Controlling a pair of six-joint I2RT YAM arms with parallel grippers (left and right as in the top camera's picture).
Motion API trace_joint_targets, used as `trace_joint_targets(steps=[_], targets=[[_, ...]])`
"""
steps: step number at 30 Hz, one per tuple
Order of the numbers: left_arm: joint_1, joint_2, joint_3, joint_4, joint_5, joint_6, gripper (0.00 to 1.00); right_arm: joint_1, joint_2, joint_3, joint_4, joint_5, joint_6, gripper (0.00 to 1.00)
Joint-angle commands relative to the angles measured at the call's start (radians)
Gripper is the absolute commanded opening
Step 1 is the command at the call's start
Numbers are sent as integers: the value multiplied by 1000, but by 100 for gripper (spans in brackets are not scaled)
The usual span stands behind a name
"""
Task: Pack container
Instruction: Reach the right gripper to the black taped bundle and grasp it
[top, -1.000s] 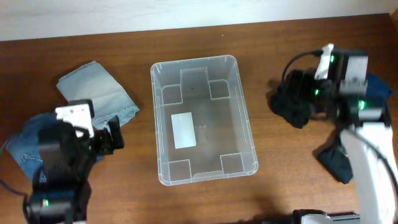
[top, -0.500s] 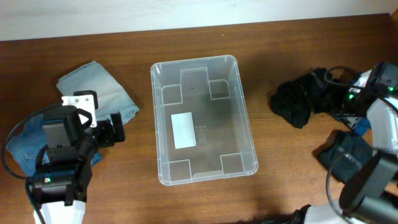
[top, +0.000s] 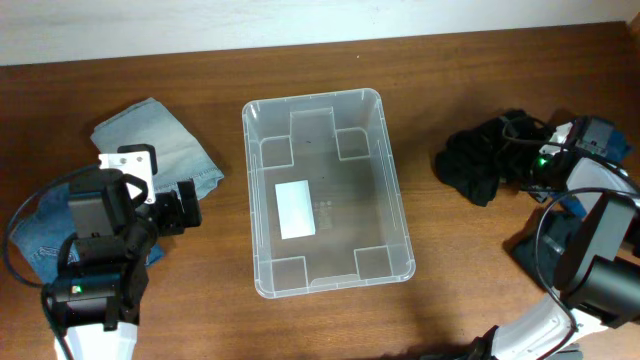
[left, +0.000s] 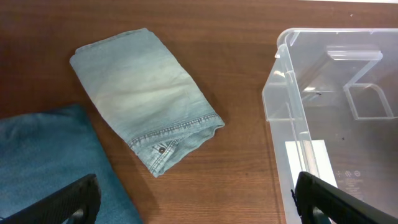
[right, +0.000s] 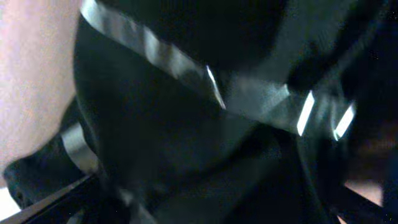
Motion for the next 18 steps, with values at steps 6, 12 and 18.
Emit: trace_joint_targets(steps=[6,12,18], targets=[[-2,-2,23,2,3,16,99,53,97,-15,43,0,13,64],[-2,-2,23,2,3,16,99,82,97,-15,84,0,13,22],[-2,-2,23,2,3,16,99,96,80,7,90,-33,0,4]])
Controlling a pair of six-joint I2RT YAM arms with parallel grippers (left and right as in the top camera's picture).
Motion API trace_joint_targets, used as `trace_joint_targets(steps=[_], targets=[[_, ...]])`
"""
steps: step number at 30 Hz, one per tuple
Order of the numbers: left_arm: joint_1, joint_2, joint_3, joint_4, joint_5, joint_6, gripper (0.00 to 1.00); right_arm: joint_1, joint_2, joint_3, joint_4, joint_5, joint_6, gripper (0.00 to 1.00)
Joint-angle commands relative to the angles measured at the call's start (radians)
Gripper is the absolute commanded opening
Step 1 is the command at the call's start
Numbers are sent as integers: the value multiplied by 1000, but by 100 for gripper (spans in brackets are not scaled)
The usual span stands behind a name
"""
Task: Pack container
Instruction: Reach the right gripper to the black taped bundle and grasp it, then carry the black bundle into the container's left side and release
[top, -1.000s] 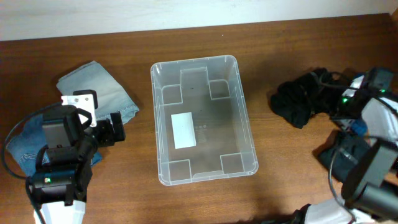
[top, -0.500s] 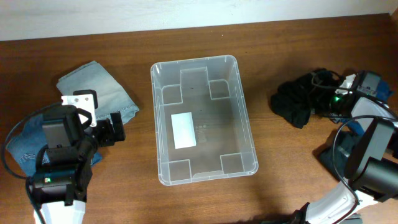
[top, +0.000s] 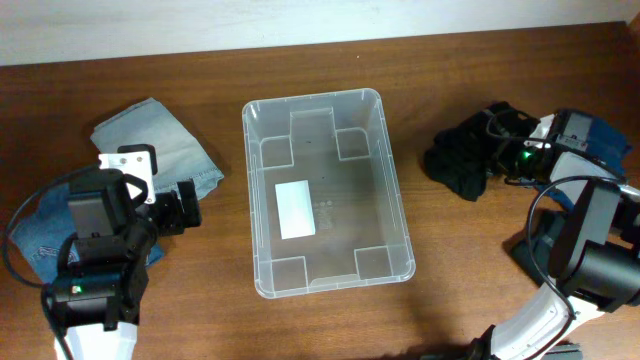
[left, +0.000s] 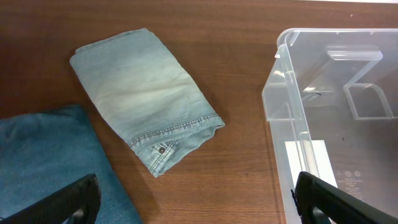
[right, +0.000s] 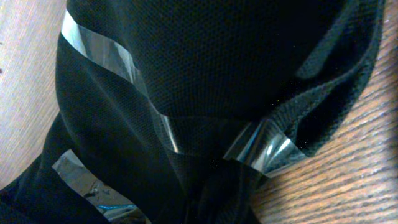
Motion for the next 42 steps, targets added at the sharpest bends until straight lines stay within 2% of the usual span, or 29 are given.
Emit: trace_joint_targets(steps=[1,6,12,19,26,33,35,39,42], targets=[[-2,-2,23,0,3,16,99,27,-2,11,-14,-66,-22,4],[-2,-2,23,-2,3,16,99,39,-110,64,-34,-144,-65,4],[-2,-2,23,-2,3,16,99,111,-319,144,-156,-123,-188,4],[-2,-2,23,-2,3,16,99,230,-563,208,-238,-105,-244,4],[-2,-2,23,-2,3,16,99,450,-702,223,-322,-102,-266,4],[-2,-2,23,-2,3,16,99,760,-610,222,-355,-82,-265,4],[-2,-2,23,-2,3,16,99,842,-541,222,-340,-55,-214,4],[-2,-2,23,-2,3,16,99,941,-401,222,-245,-12,88,4],[-2,-2,23,-8,3,16,99,983,-352,222,-175,98,198,4]])
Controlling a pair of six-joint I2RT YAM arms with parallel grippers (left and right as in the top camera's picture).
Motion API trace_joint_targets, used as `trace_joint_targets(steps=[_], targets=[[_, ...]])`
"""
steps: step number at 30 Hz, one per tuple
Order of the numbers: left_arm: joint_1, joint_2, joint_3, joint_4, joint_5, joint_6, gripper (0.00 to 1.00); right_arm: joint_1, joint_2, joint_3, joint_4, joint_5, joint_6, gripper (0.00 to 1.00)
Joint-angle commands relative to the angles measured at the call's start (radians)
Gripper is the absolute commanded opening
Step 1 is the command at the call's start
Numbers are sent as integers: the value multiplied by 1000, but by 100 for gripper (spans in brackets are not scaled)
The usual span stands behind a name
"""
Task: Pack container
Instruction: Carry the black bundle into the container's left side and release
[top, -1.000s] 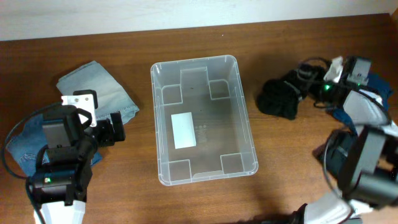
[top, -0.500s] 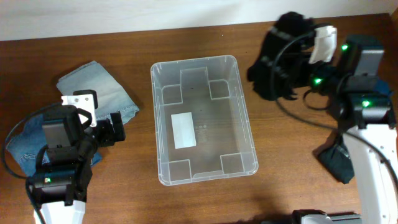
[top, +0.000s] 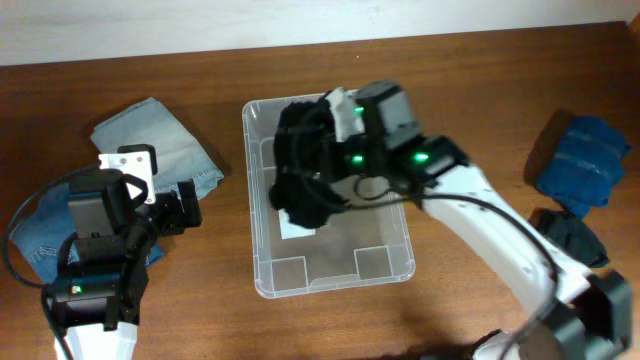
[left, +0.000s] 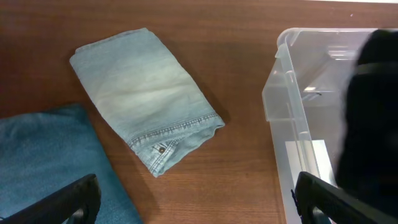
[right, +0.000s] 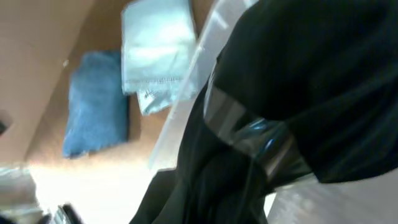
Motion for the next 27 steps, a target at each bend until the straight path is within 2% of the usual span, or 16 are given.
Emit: trace_joint_targets(steps=[1,5,10,12,14,17,21,27], targets=[[-2,-2,23,-9,3,16,99,39,12,24,59,130,179,4],[-2,-2,23,-21,3,16,100,40,10,24,79,209,245,4],[-2,-1,22,-23,2,16,99,50,11,24,79,210,272,4],[-2,-1,22,-23,-8,16,99,58,12,24,81,146,204,4],[-2,-1,22,-23,-9,16,99,62,13,24,36,45,58,4],[-2,-1,22,-23,-8,16,99,61,21,24,-54,42,-44,4],[-2,-1,22,-23,-8,16,99,61,59,24,-84,2,-127,4],[-2,-2,22,-23,-8,16,99,62,140,24,-57,-37,-149,4]])
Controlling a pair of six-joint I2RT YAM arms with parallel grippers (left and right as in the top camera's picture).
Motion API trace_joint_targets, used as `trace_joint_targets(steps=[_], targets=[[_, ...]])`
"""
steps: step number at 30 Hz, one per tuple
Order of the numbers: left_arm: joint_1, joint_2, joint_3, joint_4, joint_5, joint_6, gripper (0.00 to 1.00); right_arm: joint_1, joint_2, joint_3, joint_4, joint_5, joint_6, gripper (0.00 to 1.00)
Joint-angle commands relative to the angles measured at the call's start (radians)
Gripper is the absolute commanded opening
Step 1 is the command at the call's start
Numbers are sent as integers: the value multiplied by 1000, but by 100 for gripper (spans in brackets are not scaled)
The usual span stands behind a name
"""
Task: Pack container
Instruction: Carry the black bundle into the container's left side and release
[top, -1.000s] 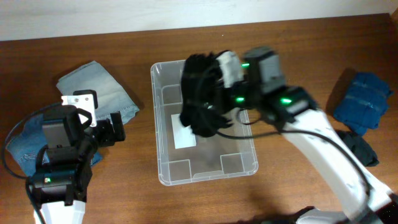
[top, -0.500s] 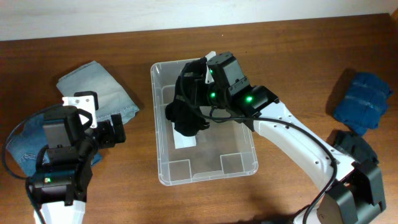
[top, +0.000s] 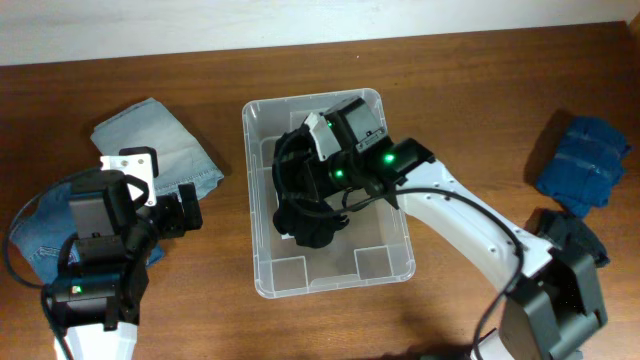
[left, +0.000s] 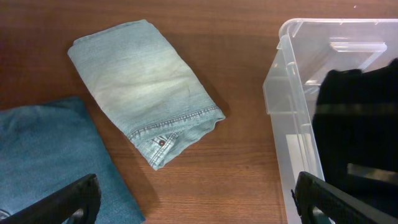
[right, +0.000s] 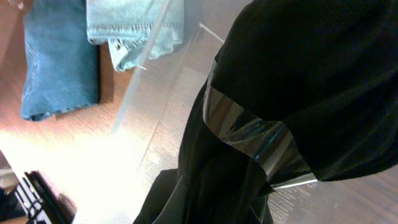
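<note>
A clear plastic container (top: 335, 283) stands mid-table. My right gripper (top: 318, 172) reaches into it from the right, shut on a black garment (top: 305, 205) with shiny reflective stripes. The cloth hangs into the container's left half and fills the right wrist view (right: 298, 93), hiding the fingers. A folded light denim piece (top: 160, 145) lies left of the container, also in the left wrist view (left: 143, 87). My left gripper (left: 199, 205) hovers open above bare wood between the denim and the container wall (left: 280, 87), holding nothing.
A darker blue folded cloth (top: 35, 240) lies under my left arm at the table's left edge. Another blue folded cloth (top: 580, 150) sits at the far right, with a dark shape (top: 570, 240) in front of it.
The right gripper and black garment were higher over the container's back left; now they sit lower, the cloth reaching the floor. The left wrist view shifted slightly.
The black garment first lay at the table's right side with my right gripper on it. Then it had shifted a little left. Later it hung from the gripper over the container, and now it hangs down inside. The left gripper stayed open beside the denim.
</note>
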Motion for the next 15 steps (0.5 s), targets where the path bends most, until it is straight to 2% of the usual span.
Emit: trace_joint_targets(steps=[1,6,7,9,10,11,15], targets=[[-2,-1,22,3,-7,16,99,8,46,22,39,-62,-42,4],[-2,-1,22,3,-7,16,99,6,129,22,127,-159,-126,4],[-2,-1,22,3,-7,16,99,-1,144,22,136,-135,-120,9],[-2,-2,22,2,-7,15,99,-18,154,22,140,-32,-71,54],[-2,-2,22,3,-7,16,99,-35,154,22,135,79,-20,88],[-2,-2,22,3,-7,15,99,-53,154,23,132,147,3,99],[-2,-2,22,2,-7,16,99,-126,152,50,80,132,-24,98]])
